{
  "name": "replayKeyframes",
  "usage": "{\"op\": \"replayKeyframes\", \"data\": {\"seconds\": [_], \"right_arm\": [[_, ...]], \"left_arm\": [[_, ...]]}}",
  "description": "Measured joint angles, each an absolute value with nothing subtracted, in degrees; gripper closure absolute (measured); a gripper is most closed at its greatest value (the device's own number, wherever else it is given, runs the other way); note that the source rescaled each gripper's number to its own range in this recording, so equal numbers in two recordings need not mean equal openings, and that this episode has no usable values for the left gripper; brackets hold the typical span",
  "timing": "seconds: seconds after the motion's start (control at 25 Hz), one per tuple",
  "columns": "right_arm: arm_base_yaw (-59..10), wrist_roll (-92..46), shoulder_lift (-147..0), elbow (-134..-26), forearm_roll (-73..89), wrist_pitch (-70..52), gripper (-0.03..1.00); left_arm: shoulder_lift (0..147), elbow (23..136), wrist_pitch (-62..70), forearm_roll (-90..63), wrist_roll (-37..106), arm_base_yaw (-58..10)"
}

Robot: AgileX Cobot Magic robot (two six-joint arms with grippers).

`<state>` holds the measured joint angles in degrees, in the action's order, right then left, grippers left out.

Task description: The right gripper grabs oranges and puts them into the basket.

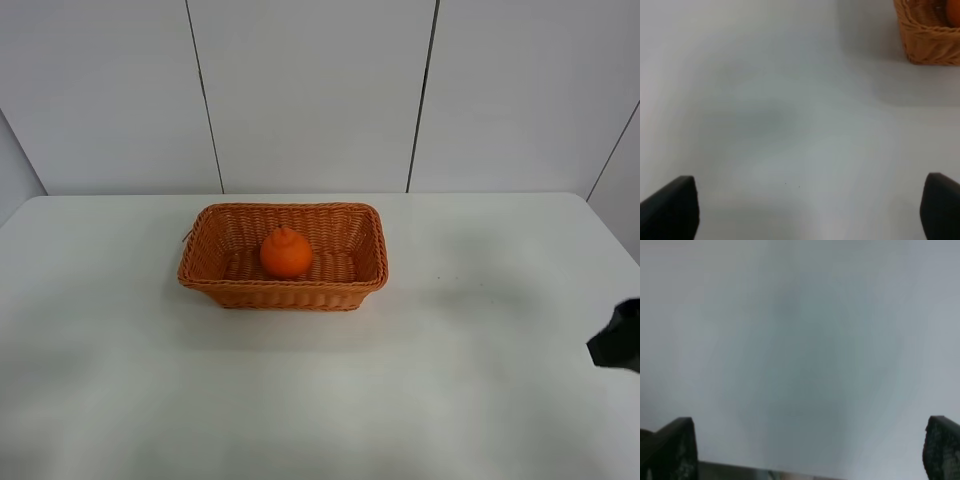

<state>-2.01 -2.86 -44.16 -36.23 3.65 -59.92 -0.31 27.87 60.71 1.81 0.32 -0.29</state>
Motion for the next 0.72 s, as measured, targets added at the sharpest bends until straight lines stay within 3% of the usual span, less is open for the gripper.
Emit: {"op": "replayKeyframes", "data": {"seconds": [0.12,0.36,0.72], "right_arm": [[-2.01,-2.82,-32.39,-29.98,3.65,-58.88,-0.03],[-2.01,-2.61,-13.77,-28.58,3.48,-58.82,-0.03],[-2.07,-2.39,0.18,-28.46,3.35,-58.82,-0.03]], "left_arm": [[-0.31,27.87,60.71,1.81,0.32,-0.29],[-0.31,27.87,60.71,1.81,0.32,-0.29],[-0.31,27.87,60.71,1.81,0.32,-0.29]]}}
